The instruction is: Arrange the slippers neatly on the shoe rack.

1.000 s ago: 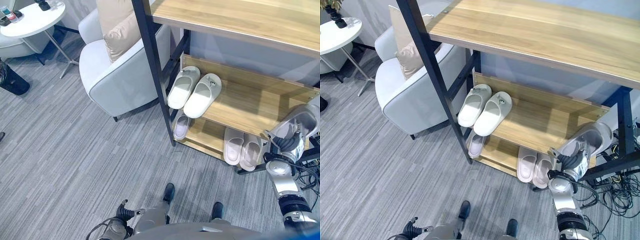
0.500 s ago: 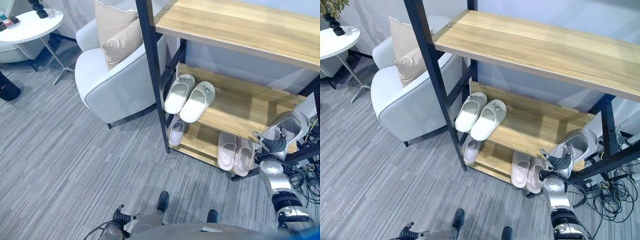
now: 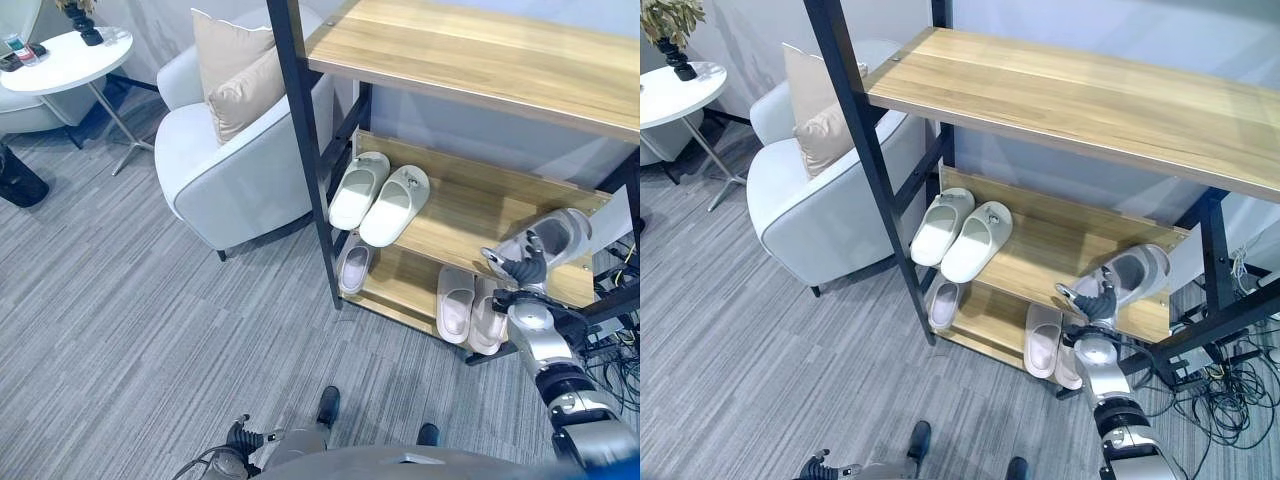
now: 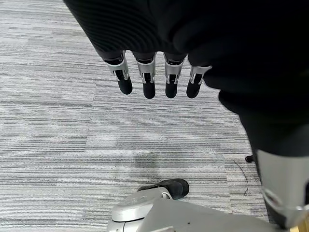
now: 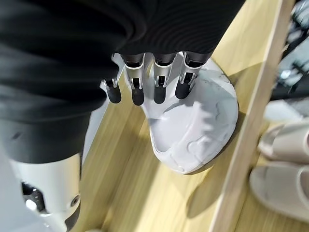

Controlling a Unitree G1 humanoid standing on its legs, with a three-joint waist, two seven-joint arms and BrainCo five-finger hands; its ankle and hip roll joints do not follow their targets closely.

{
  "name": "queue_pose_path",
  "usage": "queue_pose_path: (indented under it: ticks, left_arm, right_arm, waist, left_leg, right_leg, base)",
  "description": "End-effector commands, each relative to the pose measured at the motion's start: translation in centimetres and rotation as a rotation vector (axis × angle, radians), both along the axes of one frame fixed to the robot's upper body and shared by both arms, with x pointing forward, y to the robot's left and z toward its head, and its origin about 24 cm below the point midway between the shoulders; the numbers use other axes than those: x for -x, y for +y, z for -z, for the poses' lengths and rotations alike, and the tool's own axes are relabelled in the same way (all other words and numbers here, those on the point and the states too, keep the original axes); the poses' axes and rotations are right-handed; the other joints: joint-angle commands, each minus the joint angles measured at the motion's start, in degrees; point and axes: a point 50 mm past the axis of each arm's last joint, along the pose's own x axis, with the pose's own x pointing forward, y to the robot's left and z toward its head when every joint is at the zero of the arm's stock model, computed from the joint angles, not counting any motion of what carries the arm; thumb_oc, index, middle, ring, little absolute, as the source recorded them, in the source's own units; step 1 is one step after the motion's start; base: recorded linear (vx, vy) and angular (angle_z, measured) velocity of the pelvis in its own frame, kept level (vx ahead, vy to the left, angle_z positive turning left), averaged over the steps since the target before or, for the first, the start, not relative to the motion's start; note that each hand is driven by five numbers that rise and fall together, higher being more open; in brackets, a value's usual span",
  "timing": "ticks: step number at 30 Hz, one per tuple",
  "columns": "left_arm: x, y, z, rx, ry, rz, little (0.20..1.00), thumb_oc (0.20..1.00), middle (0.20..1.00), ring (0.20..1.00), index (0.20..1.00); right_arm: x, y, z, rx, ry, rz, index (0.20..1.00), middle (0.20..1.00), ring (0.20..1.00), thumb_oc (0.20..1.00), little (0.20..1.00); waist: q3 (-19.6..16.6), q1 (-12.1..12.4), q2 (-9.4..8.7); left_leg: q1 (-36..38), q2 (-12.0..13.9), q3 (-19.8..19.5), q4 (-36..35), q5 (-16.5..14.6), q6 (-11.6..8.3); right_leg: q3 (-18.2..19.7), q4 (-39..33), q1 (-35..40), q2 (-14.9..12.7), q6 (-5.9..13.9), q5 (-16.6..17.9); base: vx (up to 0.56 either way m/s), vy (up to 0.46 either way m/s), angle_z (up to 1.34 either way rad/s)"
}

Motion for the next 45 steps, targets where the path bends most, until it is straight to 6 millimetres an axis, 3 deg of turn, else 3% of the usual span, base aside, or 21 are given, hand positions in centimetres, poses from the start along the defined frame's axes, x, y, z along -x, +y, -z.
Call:
queue_pose_path:
  ticks: [1,5,10,11,12,14,16,26,36,40,45]
  left_arm:
    - [-0.1,-0.6,0.2,0.006,0.036,0.036,1.0,1.0,1.0,1.0,1.0]
    - [-0.1,-0.5,0.2,0.006,0.036,0.036,1.0,1.0,1.0,1.0,1.0]
    - [-0.2,-0.9,0.2,0.009,0.023,0.023,1.0,1.0,1.0,1.0,1.0]
    - [-0.3,-1.2,0.2,0.009,0.006,0.023,1.0,1.0,1.0,1.0,1.0]
    - [-0.3,-1.3,0.3,0.009,0.007,0.024,1.0,1.0,1.0,1.0,1.0]
    - [-0.5,-1.8,0.2,0.001,-0.015,0.062,1.0,1.0,1.0,1.0,1.0]
    - [-0.6,-1.9,0.2,-0.005,-0.021,0.075,1.0,1.0,1.0,1.0,1.0]
    - [-0.3,-1.7,0.3,-0.017,-0.002,0.063,1.0,1.0,1.0,1.0,1.0]
    - [0.7,-1.6,0.4,-0.038,0.023,0.087,1.0,1.0,1.0,1.0,1.0]
    - [0.2,-1.2,0.2,-0.041,0.002,0.077,1.0,1.0,1.0,1.0,1.0]
    - [0.4,-1.1,0.3,-0.04,0.008,0.06,1.0,1.0,1.0,1.0,1.0]
  right_arm:
    - [-1.3,4.2,-0.2,-0.052,-0.009,-0.198,1.0,1.0,1.0,1.0,1.0]
    - [-1.3,4.8,-0.8,-0.006,-0.032,-0.245,1.0,1.0,1.0,1.0,1.0]
    - [-0.9,2.9,-3.1,0.149,-0.141,-0.142,1.0,1.0,1.0,1.0,1.0]
    - [-0.3,1.5,-5.5,0.381,-0.234,-0.084,1.0,1.0,1.0,1.0,1.0]
    - [-0.2,1.4,-5.5,0.383,-0.233,-0.084,1.0,1.0,1.0,1.0,1.0]
    - [0.5,-0.1,-7.9,0.552,-0.337,0.032,1.0,1.0,1.0,1.0,1.0]
    - [0.7,-0.9,-8.4,0.613,-0.344,0.084,1.0,1.0,1.0,1.0,1.0]
    - [-0.4,-3.6,-6.2,0.518,-0.188,0.263,1.0,1.0,1.0,1.0,1.0]
    - [1.0,-7.9,-6.8,0.629,-0.134,0.477,1.0,1.0,1.0,1.0,1.0]
    - [0.6,-9.8,-8.5,0.605,-0.134,0.526,1.0,1.0,1.0,1.0,1.0]
    - [-0.6,-9.5,-10.1,0.509,-0.209,0.525,1.0,1.0,1.0,1.0,1.0]
  waist:
    - [3.1,2.9,-0.85]
    - [3.0,2.9,-0.94]
    - [3.2,2.3,-0.63]
    - [3.5,2.0,-0.38]
    - [3.4,2.0,-0.36]
    - [3.9,1.7,-0.03]
    - [4.1,1.7,0.1]
    - [3.6,2.6,-0.05]
    - [3.9,3.5,0.15]
    - [5.2,4.5,0.26]
    - [6.8,5.1,0.37]
  left_leg:
    - [3.4,-1.0,-0.8,0.4,-8.4,-0.1]
    - [3.7,-0.9,-0.8,0.4,-8.5,-0.16]
    - [3.7,-0.8,-0.6,0.4,-8.5,-0.06]
    - [3.8,-0.8,-0.6,0.4,-8.6,0.0]
    - [3.7,-0.8,-0.6,0.4,-8.6,0.0]
    - [3.4,-0.8,-0.7,0.4,-8.6,0.06]
    - [3.3,-0.8,-0.7,0.4,-8.6,0.1]
    - [3.0,-1.2,-0.7,0.4,-8.8,0.25]
    - [2.0,-1.3,-1.5,0.4,-8.5,0.12]
    - [0.6,-1.7,-2.0,0.4,-7.9,0.16]
    - [-0.3,-2.1,-1.9,0.4,-7.4,0.24]
  right_leg:
    - [-0.8,2.8,0.0,-1.3,0.6,-0.2]
    - [-0.9,2.8,0.4,-1.2,0.56,-0.3]
    - [-0.7,3.0,0.1,-1.3,0.63,-0.3]
    - [-0.5,3.2,-0.1,-1.3,0.71,-0.4]
    - [-0.5,3.2,-0.1,-1.3,0.71,-0.4]
    - [-0.2,3.5,-0.6,-1.3,0.8,-0.4]
    - [0.1,3.7,-0.9,-1.3,0.83,-0.5]
    - [0.0,3.2,-1.0,-1.5,0.87,-0.3]
    - [-1.0,3.0,-1.2,-1.5,1.1,-0.3]
    - [-1.5,3.5,-2.3,-1.7,1.22,-0.1]
    - [-1.5,3.6,-3.1,-2.0,1.32,0.1]
  base:
    - [-0.01,0.008,0.05]
    - [0.0,0.002,0.04]
    - [0.0,0.006,0.01]
    - [0.0,0.013,0.03]
    - [0.0,0.013,0.04]
    - [-0.01,0.002,-0.02]
    - [-0.02,-0.003,-0.06]
    - [0.01,-0.003,0.01]
    - [0.0,0.0,0.02]
    - [-0.01,0.006,0.04]
    - [0.0,0.01,0.03]
